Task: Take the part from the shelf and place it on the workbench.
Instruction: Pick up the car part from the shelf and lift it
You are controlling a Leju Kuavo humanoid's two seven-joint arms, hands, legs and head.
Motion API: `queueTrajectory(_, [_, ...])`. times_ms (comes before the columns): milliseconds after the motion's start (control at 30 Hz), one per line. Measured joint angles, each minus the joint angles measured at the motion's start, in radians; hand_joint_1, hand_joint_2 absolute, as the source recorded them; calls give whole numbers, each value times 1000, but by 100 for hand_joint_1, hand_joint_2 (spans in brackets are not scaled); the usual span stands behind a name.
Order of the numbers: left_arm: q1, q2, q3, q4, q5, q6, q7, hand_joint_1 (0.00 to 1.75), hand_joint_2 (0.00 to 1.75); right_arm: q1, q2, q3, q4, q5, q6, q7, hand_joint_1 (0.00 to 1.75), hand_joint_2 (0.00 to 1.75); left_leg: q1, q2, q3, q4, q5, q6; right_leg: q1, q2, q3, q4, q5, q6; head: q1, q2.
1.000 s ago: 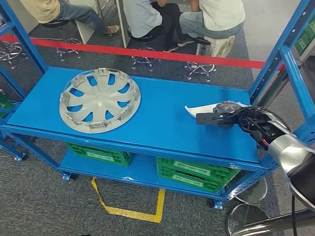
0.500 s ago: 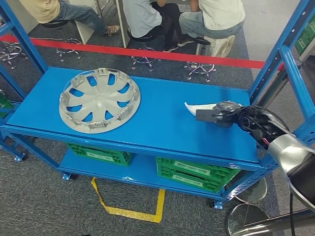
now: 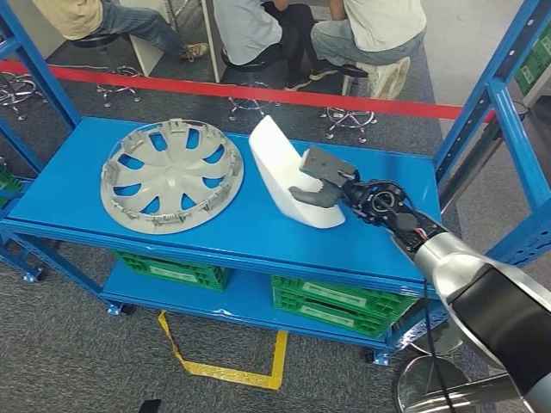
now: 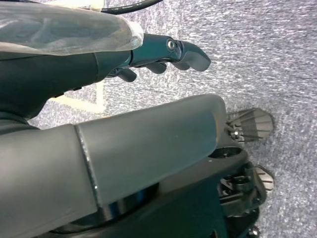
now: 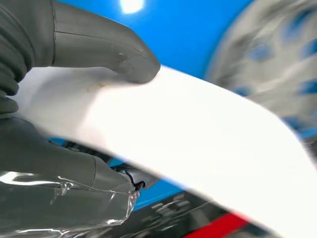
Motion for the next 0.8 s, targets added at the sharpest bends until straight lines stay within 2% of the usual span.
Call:
queueTrajectory(200, [-14,0,0,0,-1,-8,-4,0,0,-34,167,1,-31,-68,62,-85,175,175,1,0,-1,0,0,-1,1,0,-2,0,-1,-2,0,0])
queueTrajectory(400, [-15,0,0,0,2,-13,-14,0,0,-28,277,21,-106,-89,90,-110,175,175,2,0,-1,0,-1,-1,1,-1,-2,0,-3,-4,0,0])
queueTrajectory(533, [-14,0,0,0,2,-15,-18,0,0,-9,310,33,-148,-90,96,-115,175,175,2,0,-1,0,-1,-2,1,0,-2,0,-3,-4,0,0])
queueTrajectory(800, [-9,3,0,0,22,-15,-40,0,0,45,333,55,-223,-103,142,-129,175,175,2,0,-1,0,-2,-3,1,0,-3,0,-3,-4,0,0])
